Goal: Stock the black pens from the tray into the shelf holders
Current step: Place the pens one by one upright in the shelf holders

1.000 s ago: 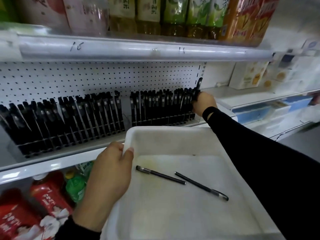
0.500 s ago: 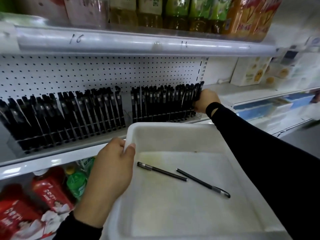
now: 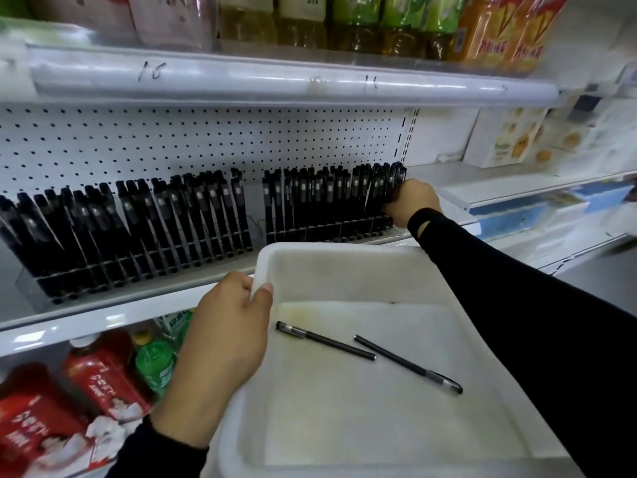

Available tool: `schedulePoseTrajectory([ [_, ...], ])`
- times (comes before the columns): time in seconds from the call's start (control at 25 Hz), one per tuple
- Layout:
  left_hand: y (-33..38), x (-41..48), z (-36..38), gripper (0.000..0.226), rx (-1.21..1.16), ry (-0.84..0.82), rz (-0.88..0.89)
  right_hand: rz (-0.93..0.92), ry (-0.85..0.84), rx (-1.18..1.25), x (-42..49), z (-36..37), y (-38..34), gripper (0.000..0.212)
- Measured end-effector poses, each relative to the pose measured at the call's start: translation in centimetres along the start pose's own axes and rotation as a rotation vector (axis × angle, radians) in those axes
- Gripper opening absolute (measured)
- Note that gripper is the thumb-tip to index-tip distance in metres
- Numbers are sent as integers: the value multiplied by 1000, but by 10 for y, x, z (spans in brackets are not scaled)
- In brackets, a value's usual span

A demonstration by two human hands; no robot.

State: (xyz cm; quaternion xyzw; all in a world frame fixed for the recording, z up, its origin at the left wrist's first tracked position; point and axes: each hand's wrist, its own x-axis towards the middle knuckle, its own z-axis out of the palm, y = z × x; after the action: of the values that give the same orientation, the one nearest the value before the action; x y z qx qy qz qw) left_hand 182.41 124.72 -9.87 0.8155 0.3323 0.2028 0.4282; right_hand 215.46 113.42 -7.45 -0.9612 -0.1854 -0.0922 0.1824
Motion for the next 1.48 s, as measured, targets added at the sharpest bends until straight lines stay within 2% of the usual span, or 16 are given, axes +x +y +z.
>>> schedulePoseTrajectory([
  [0.12,0,-1,-1,24,12,2,0,-36,28,-26,-13,-9,2,20],
  [0.24,0,0,0,26,28,17,7,-159,146,-30,-43,-30,1,16],
  [0.32,0,0,0,24,31,15,1,-258,137,-46,-71,-41,0,22],
  [0.48,2,0,0,24,49,0,1,-511,-93,-30,-122,-52,-10,30],
  [0.64,4,-3,0,24,57,16,10,-754,-336,-100,-168,-44,-37,21],
  [0.76,5,-6,-1,23,47,24,16,-758,-567,-200,-194,-14,-51,22],
  [0.84,6,-7,-3,22,42,34,23,-739,-594,-207,-195,-2,-53,17],
  [1.0,6,-8,-3,21,35,37,30,-670,-640,-223,-193,0,-49,39],
  [1.12,5,-5,-2,22,47,26,27,-707,-622,-301,-193,-6,-50,26],
  [1.2,5,-5,-2,23,56,23,28,-622,-654,-120,-182,-17,-46,16],
  [1.32,4,-5,-2,24,52,16,22,-451,-754,317,-156,-43,-33,5],
  [1.4,5,-6,-2,23,36,11,17,-354,-663,583,-139,-61,-24,6],
  [1.48,5,-6,-2,22,32,8,15,-262,-474,785,-118,-75,-17,5],
])
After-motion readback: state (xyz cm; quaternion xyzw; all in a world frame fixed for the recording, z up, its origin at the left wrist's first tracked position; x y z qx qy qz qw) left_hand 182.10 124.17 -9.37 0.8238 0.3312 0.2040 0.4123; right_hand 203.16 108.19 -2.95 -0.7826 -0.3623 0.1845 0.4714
